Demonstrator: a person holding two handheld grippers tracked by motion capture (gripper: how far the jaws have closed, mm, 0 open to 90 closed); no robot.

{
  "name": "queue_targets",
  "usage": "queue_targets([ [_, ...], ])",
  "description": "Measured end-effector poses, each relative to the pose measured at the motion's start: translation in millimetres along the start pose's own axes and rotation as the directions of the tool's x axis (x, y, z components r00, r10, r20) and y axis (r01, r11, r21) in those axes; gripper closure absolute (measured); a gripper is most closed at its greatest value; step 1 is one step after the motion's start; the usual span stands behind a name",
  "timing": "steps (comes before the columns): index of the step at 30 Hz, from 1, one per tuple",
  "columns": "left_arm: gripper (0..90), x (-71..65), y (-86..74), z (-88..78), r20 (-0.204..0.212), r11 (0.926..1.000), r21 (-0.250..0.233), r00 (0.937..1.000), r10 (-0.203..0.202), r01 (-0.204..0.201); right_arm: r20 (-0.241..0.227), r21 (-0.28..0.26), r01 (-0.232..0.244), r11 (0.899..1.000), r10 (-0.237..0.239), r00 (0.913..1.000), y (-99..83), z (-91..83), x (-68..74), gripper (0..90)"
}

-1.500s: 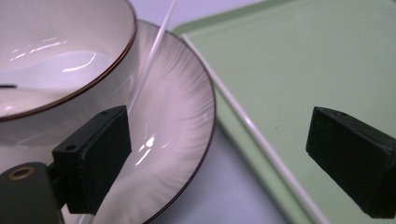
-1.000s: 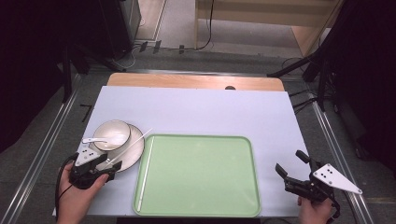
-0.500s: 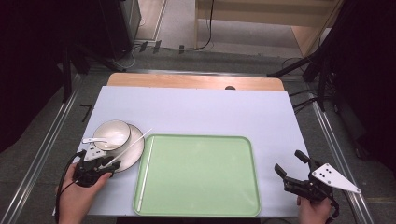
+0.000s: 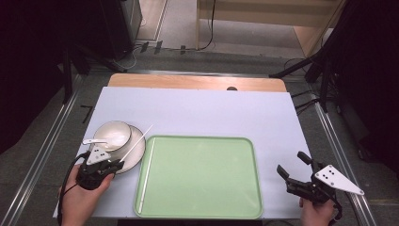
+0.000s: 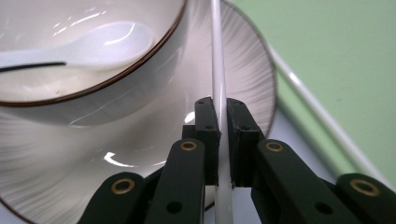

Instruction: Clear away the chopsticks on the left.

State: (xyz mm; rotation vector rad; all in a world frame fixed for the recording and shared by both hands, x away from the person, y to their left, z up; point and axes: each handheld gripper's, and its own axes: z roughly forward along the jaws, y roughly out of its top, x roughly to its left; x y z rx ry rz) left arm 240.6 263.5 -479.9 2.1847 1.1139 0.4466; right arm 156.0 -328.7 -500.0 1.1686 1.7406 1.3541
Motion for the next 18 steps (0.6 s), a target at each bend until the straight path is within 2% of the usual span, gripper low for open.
queue_targets([
  [2, 85.6, -9.4, 2.3, -0.7, -0.014, 0.9998, 0.000, 0.9997, 0.021, -0.021, 0.000, 0.001, -0.002, 1.000, 0.002, 1.0000, 0.0, 0.2, 0.2, 13.0],
  [4, 85.6, -16.6, 3.6, -0.7, -0.006, 0.9997, -0.004, 0.9997, 0.023, -0.023, -0.002, 0.001, 0.004, 1.000, -0.004, 1.0000, 0.2, 0.3, 0.4, 13.0],
  [7, 85.6, -29.3, 5.3, 2.5, 0.034, 0.9999, -0.010, 0.9994, -0.007, 0.008, 0.000, 0.000, 0.008, 1.000, -0.008, 1.0000, 0.3, 0.2, 0.7, 12.9],
  [12, 85.5, -47.5, 8.2, 9.9, 0.074, 0.9997, -0.007, 0.9970, -0.022, 0.023, 0.001, -0.002, 0.005, 1.000, -0.005, 1.0000, 0.3, -0.3, -0.1, 12.9],
  [15, 85.5, -61.6, 11.2, 16.7, 0.088, 1.0000, 0.008, 0.9961, -0.005, 0.004, 0.001, 0.000, 0.008, 1.000, -0.008, 1.0000, 0.2, -0.4, -0.3, 12.9],
  [18, 85.6, -73.1, 12.4, 23.8, 0.107, 0.9999, 0.011, 0.9943, -0.008, 0.007, 0.002, -0.001, 0.004, 1.000, -0.004, 1.0000, 0.2, -0.6, -0.6, 13.0],
])
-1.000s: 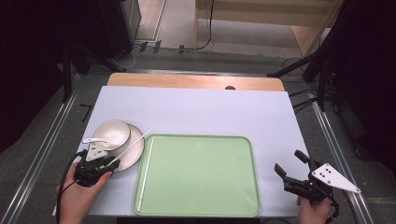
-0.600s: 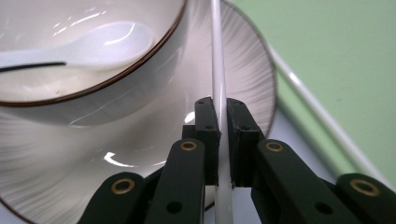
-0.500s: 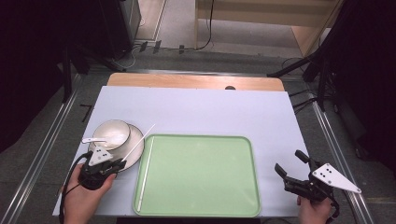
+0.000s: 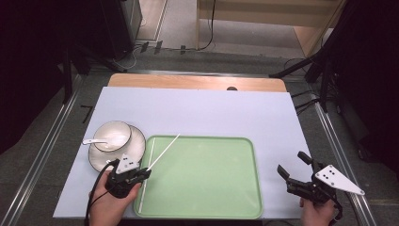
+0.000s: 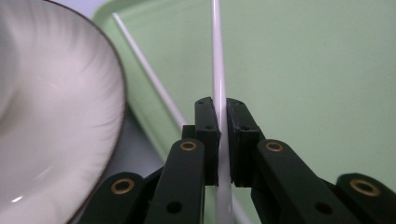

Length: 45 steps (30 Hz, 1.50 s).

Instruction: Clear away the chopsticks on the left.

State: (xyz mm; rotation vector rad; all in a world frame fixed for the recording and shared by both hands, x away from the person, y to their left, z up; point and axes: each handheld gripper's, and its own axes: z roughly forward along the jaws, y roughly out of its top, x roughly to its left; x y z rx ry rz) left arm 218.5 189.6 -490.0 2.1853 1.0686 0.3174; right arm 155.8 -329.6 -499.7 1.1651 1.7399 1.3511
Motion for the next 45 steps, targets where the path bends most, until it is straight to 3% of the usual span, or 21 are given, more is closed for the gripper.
queue_targets([
  [4, 85.6, -10.9, 1.0, 11.5, 0.056, 0.9996, 0.008, 0.9980, -0.028, 0.028, 0.000, -0.001, 0.000, 1.000, 0.000, 1.0000, 0.1, -0.2, -0.4, 12.9],
  [10, 85.6, -23.0, 0.8, 27.3, 0.090, 0.9985, 0.028, 0.9947, -0.049, 0.047, 0.001, 0.000, 0.001, 1.000, -0.001, 1.0000, 0.1, -0.3, -0.1, 12.9],
  [19, 85.5, -28.7, -3.9, 35.7, 0.074, 0.9976, 0.035, 0.9954, -0.062, 0.059, -0.001, -0.001, -0.002, 1.000, 0.002, 1.0000, -0.1, 0.0, -0.6, 12.9],
  [23, 85.1, -28.2, -2.3, 35.8, 0.067, 0.9943, 0.054, 0.9932, -0.095, 0.092, -0.002, -0.001, -0.004, 1.000, 0.004, 1.0000, -0.2, -0.1, -0.5, 12.9],
  [27, 84.8, -33.1, -2.8, 35.8, 0.039, 0.9970, 0.048, 0.9973, -0.063, 0.061, -0.003, -0.001, -0.009, 1.000, 0.009, 1.0000, -0.4, -0.1, -0.6, 12.9],
  [35, 80.9, -32.5, -3.0, 35.8, 0.058, 0.9968, 0.046, 0.9960, -0.068, 0.065, -0.002, 0.001, -0.007, 1.000, 0.007, 1.0000, -0.6, 0.4, -0.2, 13.0],
  [41, 67.9, -24.5, -1.4, 35.4, 0.144, 0.9941, 0.052, 0.9843, -0.102, 0.095, -0.003, -0.001, -0.008, 1.000, 0.008, 1.0000, -0.3, 0.2, -0.6, 13.0],
  [45, 70.7, -20.5, 6.6, 35.9, 0.144, 0.9946, 0.018, 0.9841, -0.104, 0.102, 0.002, -0.006, -0.016, 1.000, 0.016, 0.9999, -0.3, -1.0, -2.3, 12.9],
])
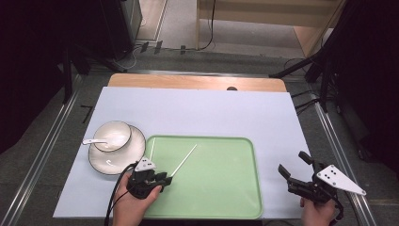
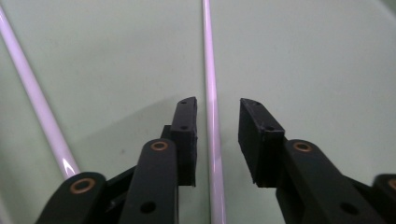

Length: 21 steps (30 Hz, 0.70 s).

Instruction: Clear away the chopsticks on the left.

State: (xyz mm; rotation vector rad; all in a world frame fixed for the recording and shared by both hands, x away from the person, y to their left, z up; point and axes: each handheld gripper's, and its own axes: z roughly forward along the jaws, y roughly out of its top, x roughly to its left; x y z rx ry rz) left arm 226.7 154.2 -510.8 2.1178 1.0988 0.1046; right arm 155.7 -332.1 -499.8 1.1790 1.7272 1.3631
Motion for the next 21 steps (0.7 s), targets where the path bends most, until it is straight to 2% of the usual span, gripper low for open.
queue_targets([
  [3, 77.7, -2.6, 10.4, 1.6, 0.004, 0.9992, -0.029, 0.9996, 0.028, -0.028, 0.000, 0.004, 0.001, 1.000, -0.001, 1.0000, -0.3, 0.7, -0.3, 13.0],
  [4, 78.9, -4.7, 15.4, 4.6, 0.013, 0.9982, -0.031, 0.9986, 0.052, -0.051, -0.001, 0.003, -0.001, 1.000, 0.001, 1.0000, -0.3, 1.0, 0.1, 13.0],
  [6, 80.9, -7.9, 22.5, 11.1, 0.043, 0.9970, -0.038, 0.9967, 0.069, -0.068, -0.004, 0.003, 0.002, 1.000, -0.002, 1.0000, -0.2, 1.3, 0.9, 13.0],
  [9, 89.5, -13.2, 33.7, 25.4, 0.039, 0.9949, -0.014, 0.9942, 0.100, -0.100, -0.003, 0.001, -0.001, 1.000, 0.001, 1.0000, -0.2, 0.6, 0.8, 13.0],
  [11, 90.0, -16.2, 40.4, 36.0, 0.021, 0.9918, -0.007, 0.9916, 0.128, -0.128, -0.002, 0.000, -0.001, 1.000, 0.001, 1.0000, -0.3, 0.0, -0.4, 13.0],
  [14, 90.0, -18.0, 46.7, 50.6, 0.000, 0.9896, 0.008, 0.9896, 0.144, -0.144, -0.001, 0.000, -0.007, 1.000, 0.007, 1.0000, -0.9, -0.7, -1.7, 12.9],
  [16, 90.0, -17.0, 48.6, 59.6, -0.031, 0.9894, 0.030, 0.9893, 0.143, -0.142, -0.002, -0.001, -0.007, 1.000, 0.007, 1.0000, -1.1, -0.7, -2.4, 12.9],
  [17, 90.0, -15.8, 48.3, 61.6, -0.036, 0.9909, 0.024, 0.9904, 0.133, -0.133, -0.001, -0.001, -0.007, 1.000, 0.007, 1.0000, -1.1, -1.0, -2.3, 12.9],
  [19, 90.0, -13.1, 48.4, 60.7, -0.052, 0.9934, 0.019, 0.9921, 0.114, -0.113, -0.001, 0.000, -0.011, 1.000, 0.011, 0.9999, -1.2, -1.3, -2.4, 13.0],
  [21, 90.0, -9.4, 47.8, 57.1, -0.093, 0.9938, 0.021, 0.9895, 0.111, -0.109, -0.002, 0.000, -0.009, 1.000, 0.009, 1.0000, -1.6, -1.3, -3.0, 12.9],
])
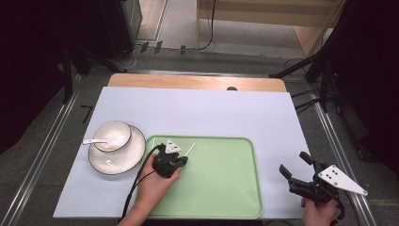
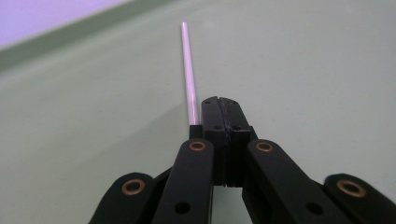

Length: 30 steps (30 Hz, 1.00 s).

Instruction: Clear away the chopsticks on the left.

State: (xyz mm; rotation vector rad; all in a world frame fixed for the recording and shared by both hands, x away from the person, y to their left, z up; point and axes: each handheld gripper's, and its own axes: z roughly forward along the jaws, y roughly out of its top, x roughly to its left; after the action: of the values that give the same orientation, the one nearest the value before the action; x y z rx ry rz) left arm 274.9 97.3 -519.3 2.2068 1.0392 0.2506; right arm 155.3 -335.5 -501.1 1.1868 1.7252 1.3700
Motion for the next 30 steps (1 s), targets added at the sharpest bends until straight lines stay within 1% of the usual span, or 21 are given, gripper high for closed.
queue_targets([
  [2, 90.0, 4.4, -2.8, -3.0, -0.014, 0.9997, -0.006, 0.9996, -0.023, 0.023, -0.001, 0.000, -0.001, 1.000, 0.001, 1.0000, -0.1, 0.2, -0.4, 12.9],
  [6, 90.0, 16.8, -8.5, -9.7, -0.026, 0.9978, -0.016, 0.9975, -0.065, 0.065, 0.000, 0.001, 0.004, 1.000, -0.004, 1.0000, 0.5, 0.3, 1.4, 13.0],
  [7, 90.0, 21.0, -9.8, -11.7, -0.037, 0.9965, -0.018, 0.9959, -0.082, 0.082, 0.000, 0.001, 0.003, 1.000, -0.003, 1.0000, 0.5, 0.4, 1.7, 12.9],
  [10, 90.0, 28.4, -12.6, -14.9, -0.043, 0.9934, -0.028, 0.9928, -0.112, 0.111, 0.000, 0.003, 0.010, 1.000, -0.010, 0.9999, 0.9, 1.5, 2.5, 13.0],
  [15, 90.0, 37.3, -16.2, -18.7, -0.059, 0.9884, -0.044, 0.9873, -0.148, 0.146, -0.003, 0.007, 0.007, 1.000, -0.007, 1.0000, 0.5, 2.8, 2.7, 13.0],
  [17, 90.0, 40.2, -17.1, -19.7, -0.065, 0.9859, -0.050, 0.9845, -0.163, 0.160, -0.003, 0.007, 0.005, 1.000, -0.005, 1.0000, 0.4, 2.6, 2.8, 13.0],
  [18, 90.0, 42.0, -17.7, -20.5, -0.079, 0.9845, -0.054, 0.9822, -0.171, 0.167, -0.003, 0.006, 0.006, 1.000, -0.006, 1.0000, 0.3, 2.4, 2.7, 13.0],
  [19, 90.0, 42.8, -17.9, -20.8, -0.084, 0.9834, -0.057, 0.9807, -0.177, 0.172, -0.004, 0.006, 0.007, 1.000, -0.007, 1.0000, 0.2, 2.1, 2.6, 13.0],
  [24, 90.0, 48.8, -17.9, -21.9, -0.123, 0.9752, -0.073, 0.9686, -0.217, 0.209, -0.004, 0.005, 0.005, 1.000, -0.005, 1.0000, 0.1, 1.8, 2.4, 12.9],
  [25, 90.0, 49.2, -17.8, -21.8, -0.127, 0.9748, -0.075, 0.9675, -0.218, 0.210, -0.004, 0.006, 0.005, 1.000, -0.005, 1.0000, 0.1, 2.0, 2.5, 13.0],
  [28, 90.0, 49.5, -18.1, -20.7, -0.119, 0.9747, -0.086, 0.9692, -0.215, 0.206, -0.006, 0.007, 0.004, 1.000, -0.004, 1.0000, 0.0, 2.7, 2.5, 13.0],
  [29, 90.0, 49.5, -18.4, -21.1, -0.110, 0.9748, -0.086, 0.9705, -0.215, 0.206, -0.006, 0.008, 0.005, 1.000, -0.005, 1.0000, 0.0, 3.0, 2.5, 13.0],
  [30, 90.0, 48.9, -19.2, -23.0, -0.109, 0.9762, -0.091, 0.9725, -0.206, 0.197, -0.005, 0.008, 0.005, 1.000, -0.005, 1.0000, 0.1, 3.0, 2.7, 12.9],
])
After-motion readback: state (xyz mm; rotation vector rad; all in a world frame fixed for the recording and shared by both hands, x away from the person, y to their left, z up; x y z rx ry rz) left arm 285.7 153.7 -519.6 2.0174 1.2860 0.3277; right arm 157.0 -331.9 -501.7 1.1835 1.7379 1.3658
